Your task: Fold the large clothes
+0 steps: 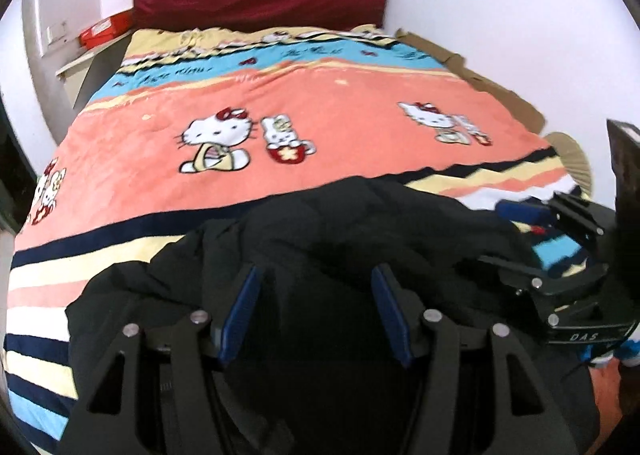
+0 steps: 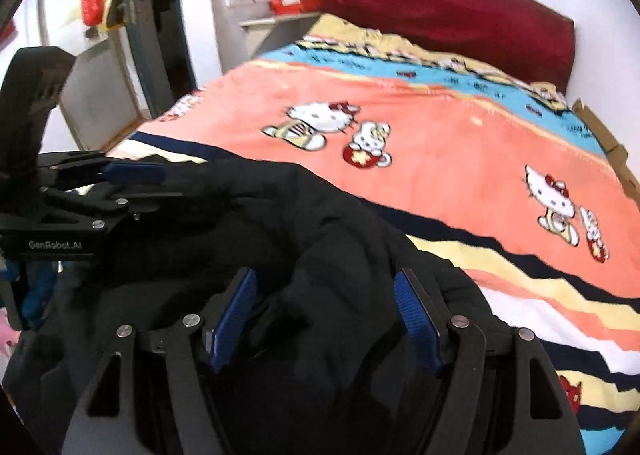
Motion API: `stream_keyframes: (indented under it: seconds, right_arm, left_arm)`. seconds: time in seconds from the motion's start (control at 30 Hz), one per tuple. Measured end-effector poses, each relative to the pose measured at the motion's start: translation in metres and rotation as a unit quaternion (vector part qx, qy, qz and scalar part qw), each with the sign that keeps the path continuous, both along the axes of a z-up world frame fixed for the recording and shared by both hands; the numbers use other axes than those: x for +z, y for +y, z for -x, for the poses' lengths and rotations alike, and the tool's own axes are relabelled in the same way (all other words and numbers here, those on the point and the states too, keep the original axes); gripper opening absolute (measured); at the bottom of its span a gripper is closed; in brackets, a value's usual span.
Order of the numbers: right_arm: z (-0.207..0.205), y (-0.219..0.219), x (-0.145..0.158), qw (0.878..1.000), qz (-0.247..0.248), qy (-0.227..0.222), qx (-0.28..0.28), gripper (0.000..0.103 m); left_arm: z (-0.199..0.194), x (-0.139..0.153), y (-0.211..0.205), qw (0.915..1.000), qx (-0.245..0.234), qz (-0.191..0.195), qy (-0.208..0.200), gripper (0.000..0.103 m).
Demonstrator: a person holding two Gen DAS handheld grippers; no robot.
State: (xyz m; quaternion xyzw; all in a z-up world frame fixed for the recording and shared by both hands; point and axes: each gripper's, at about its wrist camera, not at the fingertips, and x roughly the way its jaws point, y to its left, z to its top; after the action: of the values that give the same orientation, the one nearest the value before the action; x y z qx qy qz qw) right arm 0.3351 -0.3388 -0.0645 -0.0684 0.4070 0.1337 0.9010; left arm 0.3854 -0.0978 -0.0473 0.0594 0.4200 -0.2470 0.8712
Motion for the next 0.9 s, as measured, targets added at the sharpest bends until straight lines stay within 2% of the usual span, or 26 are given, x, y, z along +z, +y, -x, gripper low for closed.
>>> stream_keyframes:
  seconds: [0.1, 0.23, 0.5, 0.7, 0.83, 0.9]
  right_arm:
    - [0.022, 0.002, 0.012, 1.0, -0.002, -0.005, 0.014, 0.071]
    - [0.039, 0.004, 0.01, 1.0, 0.003, 0.003, 0.028, 0.073]
    - [0.039, 0.007, -0.039, 0.998, 0.02, 0.055, 0.035, 0.076]
    - [0.032, 0.005, -0.065, 0.996, 0.02, 0.073, 0.039, 0.08]
    - [0.032, 0.002, -0.071, 0.997, 0.015, 0.072, 0.033, 0.081]
    - [0.034, 0.001, -0.067, 0.997, 0.013, 0.074, 0.028, 0.081]
  left_arm:
    - [0.024, 0.006, -0.006, 0.9998, -0.02, -0.008, -0.005, 0.056]
    - [0.046, -0.002, -0.012, 0.9992, -0.037, -0.013, 0.0, 0.056]
    - [0.046, -0.05, -0.025, 0.9967, -0.047, -0.061, 0.027, 0.057]
    - [0.046, -0.075, -0.032, 0.9953, -0.05, -0.077, 0.028, 0.057]
    - [0.045, -0.08, -0.035, 0.9953, -0.044, -0.082, 0.027, 0.057]
    - [0.047, -0.073, -0.031, 0.9966, -0.034, -0.069, 0.028, 0.057]
